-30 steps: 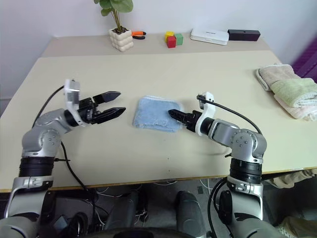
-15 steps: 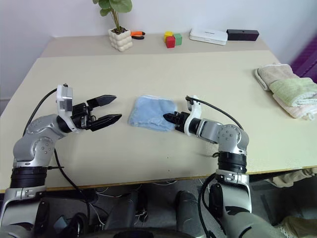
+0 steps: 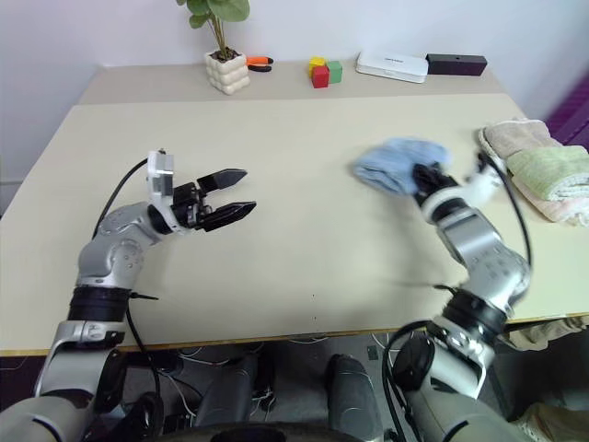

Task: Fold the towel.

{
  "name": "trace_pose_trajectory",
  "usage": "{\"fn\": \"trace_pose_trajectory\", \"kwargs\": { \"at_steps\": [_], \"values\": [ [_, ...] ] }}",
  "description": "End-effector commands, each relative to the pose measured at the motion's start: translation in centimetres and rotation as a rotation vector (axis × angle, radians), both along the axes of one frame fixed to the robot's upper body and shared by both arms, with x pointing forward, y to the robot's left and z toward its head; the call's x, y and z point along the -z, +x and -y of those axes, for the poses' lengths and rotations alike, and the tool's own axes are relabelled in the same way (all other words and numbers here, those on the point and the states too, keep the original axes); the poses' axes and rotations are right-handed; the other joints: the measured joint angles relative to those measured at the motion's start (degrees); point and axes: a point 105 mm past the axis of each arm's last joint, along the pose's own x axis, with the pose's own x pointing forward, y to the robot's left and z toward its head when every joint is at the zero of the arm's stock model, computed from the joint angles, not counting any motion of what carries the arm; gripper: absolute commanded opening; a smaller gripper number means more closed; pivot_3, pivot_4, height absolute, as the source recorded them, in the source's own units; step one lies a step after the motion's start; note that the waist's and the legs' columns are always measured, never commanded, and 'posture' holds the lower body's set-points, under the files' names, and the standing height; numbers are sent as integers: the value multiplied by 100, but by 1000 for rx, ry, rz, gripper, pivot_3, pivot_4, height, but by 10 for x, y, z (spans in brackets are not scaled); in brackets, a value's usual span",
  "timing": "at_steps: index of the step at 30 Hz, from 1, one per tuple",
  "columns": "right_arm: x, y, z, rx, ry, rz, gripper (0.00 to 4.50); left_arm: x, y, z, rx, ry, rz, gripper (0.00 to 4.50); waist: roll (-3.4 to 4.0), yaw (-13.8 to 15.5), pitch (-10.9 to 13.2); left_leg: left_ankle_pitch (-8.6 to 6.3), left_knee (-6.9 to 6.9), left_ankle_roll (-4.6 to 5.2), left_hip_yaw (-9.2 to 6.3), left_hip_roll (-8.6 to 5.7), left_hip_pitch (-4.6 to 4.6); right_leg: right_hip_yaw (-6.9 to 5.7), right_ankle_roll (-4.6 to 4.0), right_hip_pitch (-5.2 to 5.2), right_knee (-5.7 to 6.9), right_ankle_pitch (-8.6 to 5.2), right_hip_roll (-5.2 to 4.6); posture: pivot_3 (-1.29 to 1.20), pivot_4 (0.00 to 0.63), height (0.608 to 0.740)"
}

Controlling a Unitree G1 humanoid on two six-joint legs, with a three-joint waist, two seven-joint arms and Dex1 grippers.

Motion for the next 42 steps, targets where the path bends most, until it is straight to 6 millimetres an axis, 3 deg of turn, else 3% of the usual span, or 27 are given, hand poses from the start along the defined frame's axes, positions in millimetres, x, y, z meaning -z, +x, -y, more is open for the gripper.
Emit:
{"fn": "trace_pose_trajectory", "kwargs": {
  "at_steps": [1, 4, 6, 9, 12, 16, 19, 22, 25, 26, 29, 33, 35, 37, 39, 41, 42],
  "values": [
    [-14, -29, 21, 164, 6, 50, 49, -5, 5, 12, 48, -1, 41, 4500, 1, -31, 0, 0, 0, 0, 1, 0, 0, 0, 0, -1, 0, 0, 0, 0, 150, 740],
    [13, -53, 18, 289, 65, -20, 49, -4, 12, 25, 91, -10, 43, 4500, 3, -52, -1, 1, 0, -1, 0, 5, 3, 1, 0, -1, 2, 0, 4, 0, 150, 740],
    [24, -51, -2, 262, 98, -58, 49, -6, 14, 34, 114, -18, 51, 4500, 5, -68, 0, 2, -1, -3, -4, 9, 4, 1, 0, -2, 3, -1, 10, 0, 150, 740],
    [32, -45, -16, 231, 124, -78, 49, -6, 15, 38, 125, -18, 58, 4500, 14, -75, 5, 1, 2, -1, -5, 10, 4, 9, 0, -4, -1, 0, 5, 0, 150, 740],
    [35, -41, -22, 217, 99, -107, 49, -6, 11, 34, 144, -10, 58, 4500, 14, -61, 5, 1, 2, 1, -8, 9, 3, 10, 0, -4, -1, 0, 4, 0, 150, 740],
    [36, -40, -11, 237, 60, -120, 49, 1, 5, 18, 134, 30, 55, 4500, 14, -42, 5, 0, 1, 2, -10, 10, 3, 10, -1, -4, 0, -1, 4, 0, 150, 740],
    [35, -38, -6, 241, 34, -124, 1188, 9, 3, 7, 104, 82, 67, 4500, 14, -43, 4, 0, 3, 2, -11, 9, 3, 10, -2, -3, -1, -1, 3, 0, 150, 740],
    [35, -36, 2, 257, -23, -143, 2626, 13, 4, 5, 84, 111, 79, 4500, 15, -33, 5, 0, 3, 2, -11, 10, 3, 10, -3, -3, -1, -2, 3, 0, 150, 740],
    [41, -44, 23, 345, -87, -206, 4230, 14, 3, 1, 62, 110, 83, 4500, 15, -28, 4, 0, 3, 3, -11, 10, 2, 10, -5, -2, -3, -3, 2, 0, 150, 740],
    [42, -49, 31, 383, -102, -222, 4462, 15, 2, 1, 57, 107, 85, 4500, 15, -29, 4, -1, 3, 3, -12, 10, 2, 10, -5, -2, -3, -3, 2, 0, 150, 740],
    [36, -57, 46, 453, -122, -211, 4462, 18, 3, 0, 30, 102, 82, 4500, 15, -32, 4, -1, 2, 3, -11, 10, 2, 10, -3, -3, -1, -2, 2, 0, 150, 740],
    [35, -71, 68, 556, -310, -308, 4462, 23, 0, -3, 16, 109, 84, 4500, 15, -31, 4, 0, 4, 3, -9, 9, 3, 10, -3, -2, -2, -2, 2, 0, 150, 740],
    [22, -65, 70, 550, -428, -283, 4462, 20, 1, -4, -1, 107, 94, 4500, 15, -38, 4, -1, 4, 3, -10, 10, 3, 10, -5, -3, -2, -3, 2, 0, 150, 740],
    [-13, -39, 50, 428, -552, -108, 4462, 17, 0, -9, -21, 105, 99, 4500, 18, -64, 6, -1, 4, 3, -8, 10, 3, 11, -6, -4, -3, -4, 1, 0, 150, 740],
    [-47, -10, -5, 136, -699, 121, 4462, 18, -1, -18, -46, 118, 100, 4500, 28, -159, 9, -1, 5, 4, -4, 11, 5, 18, -7, -7, -2, -3, 2, 0, 150, 740],
    [-51, -5, -67, -221, -872, 260, 4462, 21, -2, -28, -79, 143, 102, 4500, 28, -211, 9, -1, 3, 4, -3, 14, 8, 21, -4, -10, 4, -2, 5, 0, 150, 740],
    [-47, -14, -94, -396, -946, 335, 4462, 21, -3, -33, -98, 151, 104, 4500, 22, -205, 6, -1, -2, 5, -4, 21, 12, 21, -2, -10, 5, -2, 11, 0, 150, 740]
  ]
}}
